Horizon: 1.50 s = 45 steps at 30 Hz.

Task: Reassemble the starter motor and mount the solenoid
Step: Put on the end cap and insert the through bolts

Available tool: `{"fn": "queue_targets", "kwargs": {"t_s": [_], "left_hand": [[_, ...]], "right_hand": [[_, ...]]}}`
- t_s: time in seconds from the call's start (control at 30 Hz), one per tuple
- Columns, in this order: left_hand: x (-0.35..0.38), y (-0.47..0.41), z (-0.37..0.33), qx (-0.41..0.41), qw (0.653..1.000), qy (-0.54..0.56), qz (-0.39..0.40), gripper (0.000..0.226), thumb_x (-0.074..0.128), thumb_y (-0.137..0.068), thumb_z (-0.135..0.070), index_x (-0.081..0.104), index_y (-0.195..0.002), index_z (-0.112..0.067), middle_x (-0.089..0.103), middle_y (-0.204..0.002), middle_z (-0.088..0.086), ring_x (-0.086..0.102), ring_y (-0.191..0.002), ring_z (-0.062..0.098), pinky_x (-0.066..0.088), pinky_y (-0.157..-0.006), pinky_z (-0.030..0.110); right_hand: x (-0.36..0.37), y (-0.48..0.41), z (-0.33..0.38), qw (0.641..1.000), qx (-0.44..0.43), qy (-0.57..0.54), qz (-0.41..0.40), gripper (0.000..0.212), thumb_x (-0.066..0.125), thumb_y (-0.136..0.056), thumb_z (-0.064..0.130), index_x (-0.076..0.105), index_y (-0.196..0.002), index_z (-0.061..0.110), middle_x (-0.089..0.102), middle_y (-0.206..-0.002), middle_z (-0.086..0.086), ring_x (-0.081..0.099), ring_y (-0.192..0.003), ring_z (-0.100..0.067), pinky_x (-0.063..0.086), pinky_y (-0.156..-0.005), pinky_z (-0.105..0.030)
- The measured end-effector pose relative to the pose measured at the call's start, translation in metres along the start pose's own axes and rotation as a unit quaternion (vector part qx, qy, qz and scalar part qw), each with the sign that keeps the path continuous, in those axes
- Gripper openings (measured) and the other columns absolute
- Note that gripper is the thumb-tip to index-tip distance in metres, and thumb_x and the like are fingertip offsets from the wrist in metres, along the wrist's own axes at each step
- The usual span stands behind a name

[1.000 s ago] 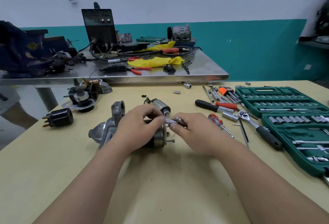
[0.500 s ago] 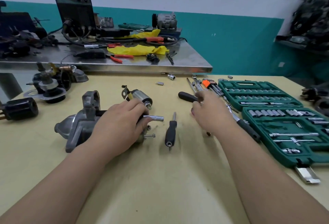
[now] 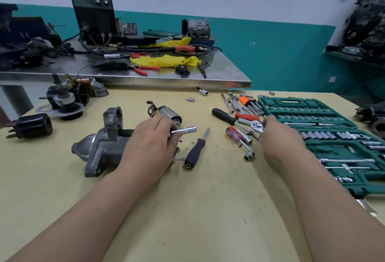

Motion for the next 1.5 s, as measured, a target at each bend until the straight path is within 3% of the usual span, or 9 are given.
{"fn": "queue_targets", "kwargs": {"t_s": [0.07, 0.17, 0.43, 0.77, 0.93, 1.1, 1.27, 1.4, 1.5], "left_hand": [[0.000, 0.001, -0.001, -0.016, 0.999, 0.021, -0.025, 0.013, 0.061, -0.093, -0.015, 0.063, -0.090, -0.002, 0.062, -0.090, 0.010, 0.055, -0.079, 0.030, 0.037, -0.075, 0.033], [0.001, 0.002, -0.002, -0.051, 0.996, 0.054, -0.049, 0.027, 0.048, -0.096, -0.027, 0.061, -0.091, -0.004, 0.057, -0.089, 0.004, 0.045, -0.085, 0.017, 0.034, -0.086, 0.031], [0.002, 0.003, 0.001, -0.109, 0.989, 0.097, -0.037, 0.015, 0.050, -0.098, -0.021, 0.057, -0.090, -0.011, 0.049, -0.085, -0.007, 0.032, -0.077, 0.004, 0.039, -0.093, 0.042], [0.002, 0.004, -0.007, -0.155, 0.969, 0.177, -0.074, 0.014, 0.049, -0.100, -0.018, 0.049, -0.086, -0.019, 0.044, -0.078, -0.015, 0.041, -0.087, -0.021, 0.036, -0.100, 0.061], [0.001, 0.004, -0.006, -0.140, 0.973, 0.175, -0.052, 0.022, 0.040, -0.101, -0.027, 0.048, -0.083, -0.017, 0.044, -0.072, -0.011, 0.045, -0.078, -0.009, 0.038, -0.092, 0.050], [-0.002, 0.004, -0.006, -0.102, 0.981, 0.165, -0.025, 0.034, 0.036, -0.104, -0.018, 0.038, -0.071, -0.027, 0.040, -0.066, -0.012, 0.040, -0.083, -0.020, 0.032, -0.093, 0.044], [-0.006, 0.000, 0.003, -0.027, 0.996, 0.080, 0.023, 0.038, 0.023, -0.099, -0.039, 0.041, -0.073, -0.018, 0.037, -0.065, -0.008, 0.041, -0.070, 0.011, 0.023, -0.104, 0.033], [-0.007, -0.005, 0.008, 0.030, 0.997, 0.004, 0.073, 0.047, 0.019, -0.097, -0.042, 0.052, -0.076, -0.014, 0.048, -0.072, -0.001, 0.045, -0.075, 0.020, 0.031, -0.086, 0.030], [-0.008, -0.005, 0.013, -0.057, 0.987, 0.106, 0.108, 0.042, 0.022, -0.098, -0.049, 0.043, -0.070, -0.025, 0.044, -0.071, -0.005, 0.042, -0.074, 0.002, 0.029, -0.063, 0.017]], "right_hand": [[-0.009, 0.017, 0.016, 0.985, -0.073, -0.154, -0.005, 0.031, 0.039, -0.098, 0.018, 0.036, -0.127, 0.029, 0.061, -0.069, -0.001, 0.057, -0.054, -0.016, 0.042, -0.044, -0.029], [-0.021, 0.050, 0.050, 0.906, -0.162, -0.383, 0.079, 0.035, 0.047, -0.098, 0.028, 0.039, -0.122, 0.053, 0.061, -0.073, 0.001, 0.053, -0.048, -0.009, 0.044, -0.041, -0.024], [-0.027, 0.081, 0.079, 0.764, -0.202, -0.592, 0.160, 0.035, 0.046, -0.099, 0.011, 0.056, -0.118, 0.039, 0.047, -0.060, 0.004, 0.042, -0.039, -0.017, 0.044, -0.042, -0.031], [-0.032, 0.083, 0.083, 0.756, -0.186, -0.615, 0.126, 0.035, 0.046, -0.098, 0.008, 0.057, -0.119, 0.033, 0.046, -0.067, -0.007, 0.040, -0.040, -0.019, 0.043, -0.041, -0.031], [-0.029, 0.090, 0.088, 0.753, -0.235, -0.597, 0.146, 0.035, 0.047, -0.098, 0.010, 0.055, -0.122, 0.035, 0.048, -0.064, -0.002, 0.043, -0.040, -0.015, 0.045, -0.042, -0.029], [-0.030, 0.088, 0.083, 0.798, -0.268, -0.528, 0.112, 0.037, 0.048, -0.098, 0.013, 0.052, -0.126, 0.036, 0.047, -0.060, 0.009, 0.044, -0.043, -0.013, 0.048, -0.046, -0.031], [-0.036, 0.086, 0.080, 0.809, -0.290, -0.494, 0.135, 0.034, 0.050, -0.098, 0.017, 0.053, -0.121, 0.041, 0.051, -0.061, 0.012, 0.047, -0.045, -0.011, 0.046, -0.045, -0.025], [-0.039, 0.084, 0.074, 0.814, -0.282, -0.467, 0.198, 0.033, 0.046, -0.098, 0.016, 0.056, -0.117, 0.041, 0.061, -0.065, 0.011, 0.058, -0.047, -0.016, 0.051, -0.050, -0.027], [-0.043, 0.080, 0.066, 0.739, -0.276, -0.541, 0.291, 0.057, 0.037, -0.091, 0.001, 0.052, -0.125, 0.044, 0.072, -0.095, 0.003, 0.069, -0.071, -0.025, 0.056, -0.065, -0.031]]}}
Point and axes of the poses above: each hand's wrist, its own y-axis away from the middle knuckle, its own x-axis out of the palm, z = x × y, the point moved 1 cm from there along -y, towards the middle knuckle
